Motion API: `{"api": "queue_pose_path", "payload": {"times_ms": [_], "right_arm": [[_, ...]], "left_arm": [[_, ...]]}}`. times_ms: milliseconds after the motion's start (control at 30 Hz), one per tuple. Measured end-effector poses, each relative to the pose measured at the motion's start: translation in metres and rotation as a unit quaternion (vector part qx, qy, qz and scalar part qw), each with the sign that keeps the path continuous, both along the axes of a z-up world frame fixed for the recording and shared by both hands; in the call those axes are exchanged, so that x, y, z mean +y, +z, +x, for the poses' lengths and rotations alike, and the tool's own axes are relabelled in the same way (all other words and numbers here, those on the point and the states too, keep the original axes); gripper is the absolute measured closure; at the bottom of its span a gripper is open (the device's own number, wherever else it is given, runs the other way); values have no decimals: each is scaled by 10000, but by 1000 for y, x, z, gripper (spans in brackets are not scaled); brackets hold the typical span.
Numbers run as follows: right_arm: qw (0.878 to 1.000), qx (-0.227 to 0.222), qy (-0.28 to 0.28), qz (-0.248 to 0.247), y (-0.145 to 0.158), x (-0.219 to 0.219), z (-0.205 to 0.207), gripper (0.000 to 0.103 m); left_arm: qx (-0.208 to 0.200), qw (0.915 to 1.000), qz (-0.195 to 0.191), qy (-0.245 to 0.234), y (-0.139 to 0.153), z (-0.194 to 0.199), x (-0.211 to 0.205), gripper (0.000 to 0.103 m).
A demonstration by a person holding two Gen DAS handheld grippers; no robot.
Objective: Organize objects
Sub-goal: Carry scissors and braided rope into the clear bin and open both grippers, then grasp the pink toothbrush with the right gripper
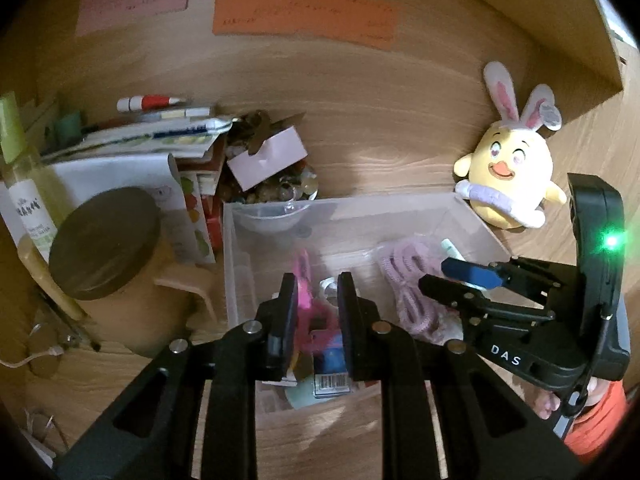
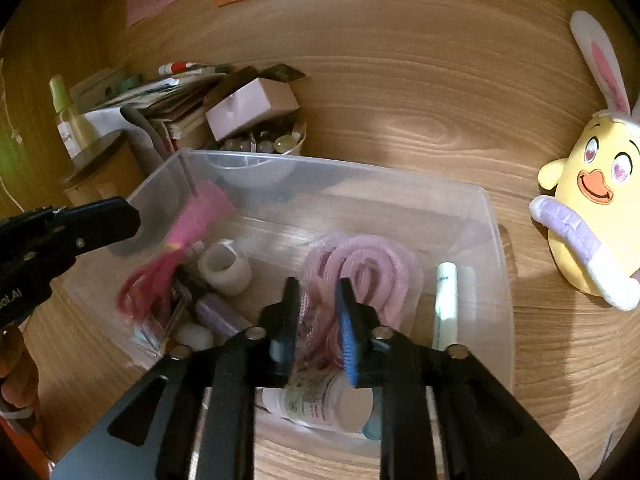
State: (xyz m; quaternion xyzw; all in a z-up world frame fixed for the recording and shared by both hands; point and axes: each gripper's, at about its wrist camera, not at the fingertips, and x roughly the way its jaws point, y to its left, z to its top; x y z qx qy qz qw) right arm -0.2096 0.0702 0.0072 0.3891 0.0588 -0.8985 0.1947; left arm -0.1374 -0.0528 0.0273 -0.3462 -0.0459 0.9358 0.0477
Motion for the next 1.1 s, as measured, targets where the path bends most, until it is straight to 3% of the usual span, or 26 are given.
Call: {"api": "queue_pose_path", "payload": {"times_ms": [67,267,467,700,967,1100], "right_arm": [[10000,94,-14,-31,6,3,5,69],[9995,257,112,-172,27,15,31,60],[9983,434,363,-139,38,35,80,49],[9948,117,1013,26,9,53,144,47],[9814,-352,1857,329,-32,36,178,46],[9729,-333,2231,504,-37,20,177,33]], "left_arm": [[72,10000,-20,-26,5,7,2,76],[382,9991,-207,5,23,37,10,32],[443,9977,-503,-82,21,72,19,14],[-19,9982,-601,-70,-14,109,25,14],[-673,9973,-303,-28,-57,134,21,14],[-749,9969,-254,32,-63,136,19,14]]}}
